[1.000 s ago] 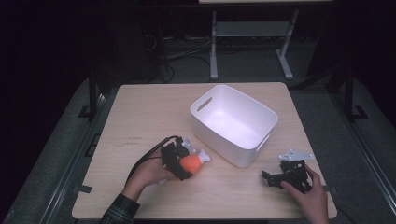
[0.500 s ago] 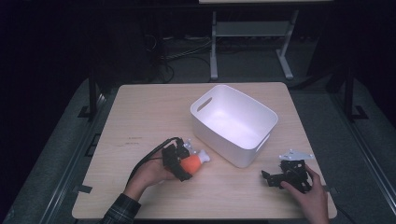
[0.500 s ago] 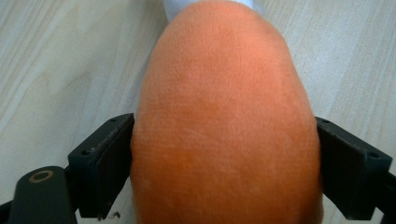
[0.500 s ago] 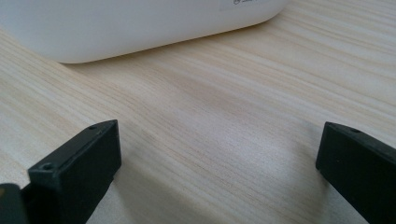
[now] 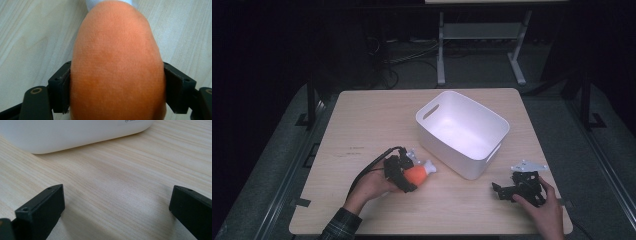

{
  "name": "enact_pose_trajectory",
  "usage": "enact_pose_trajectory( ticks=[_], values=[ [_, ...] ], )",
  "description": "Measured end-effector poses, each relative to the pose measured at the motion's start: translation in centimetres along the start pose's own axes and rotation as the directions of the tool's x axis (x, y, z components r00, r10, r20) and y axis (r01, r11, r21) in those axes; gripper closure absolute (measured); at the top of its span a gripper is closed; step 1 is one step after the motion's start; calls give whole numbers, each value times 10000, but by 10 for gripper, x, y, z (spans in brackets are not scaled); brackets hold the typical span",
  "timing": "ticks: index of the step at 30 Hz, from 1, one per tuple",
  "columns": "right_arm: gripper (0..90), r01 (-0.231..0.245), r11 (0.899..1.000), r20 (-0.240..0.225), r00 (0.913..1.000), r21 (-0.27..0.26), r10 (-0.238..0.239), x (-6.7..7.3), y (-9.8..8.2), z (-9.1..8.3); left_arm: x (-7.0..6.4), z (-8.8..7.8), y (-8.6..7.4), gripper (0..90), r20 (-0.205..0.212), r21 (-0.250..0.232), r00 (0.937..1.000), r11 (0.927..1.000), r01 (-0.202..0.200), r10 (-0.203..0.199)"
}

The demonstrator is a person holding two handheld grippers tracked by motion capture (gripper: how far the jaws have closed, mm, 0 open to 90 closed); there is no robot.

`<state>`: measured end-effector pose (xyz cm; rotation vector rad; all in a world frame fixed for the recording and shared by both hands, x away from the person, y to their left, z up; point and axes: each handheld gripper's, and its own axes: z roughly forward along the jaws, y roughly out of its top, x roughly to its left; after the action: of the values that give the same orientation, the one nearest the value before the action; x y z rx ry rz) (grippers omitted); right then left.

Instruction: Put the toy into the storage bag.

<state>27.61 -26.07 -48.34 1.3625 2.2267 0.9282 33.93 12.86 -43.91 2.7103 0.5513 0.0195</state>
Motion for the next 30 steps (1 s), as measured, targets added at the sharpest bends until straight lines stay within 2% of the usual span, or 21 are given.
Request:
enact_pose_trajectory(
  ticks=[10, 21, 27, 28, 30],
  values=[
    [0, -3, 10000, 1, 10000, 0, 3, 0, 0, 0, 1, -5, -3, 233, 85, -168, 10000, 9998, 45, -43],
    [0, 2, 10000, 0, 10000, -1, -2, 0, 0, 0, 3, -16, -9, 232, 260, -551, 9993, 9980, 296, -282],
    [0, 0, 10000, 0, 10000, -1, 0, 0, 0, 0, 3, -24, -8, 232, 185, -667, 9998, 9977, 78, -65],
    [0, 0, 10000, 2, 10000, 1, 0, 0, 0, 0, 2, -26, -8, 232, 200, -819, 9997, 9965, 176, -160],
    [0, -3, 10000, 5, 10000, -11, 3, 0, 0, 0, 3, -30, -7, 232, 141, -887, 9999, 9960, 68, -56]
  ],
)
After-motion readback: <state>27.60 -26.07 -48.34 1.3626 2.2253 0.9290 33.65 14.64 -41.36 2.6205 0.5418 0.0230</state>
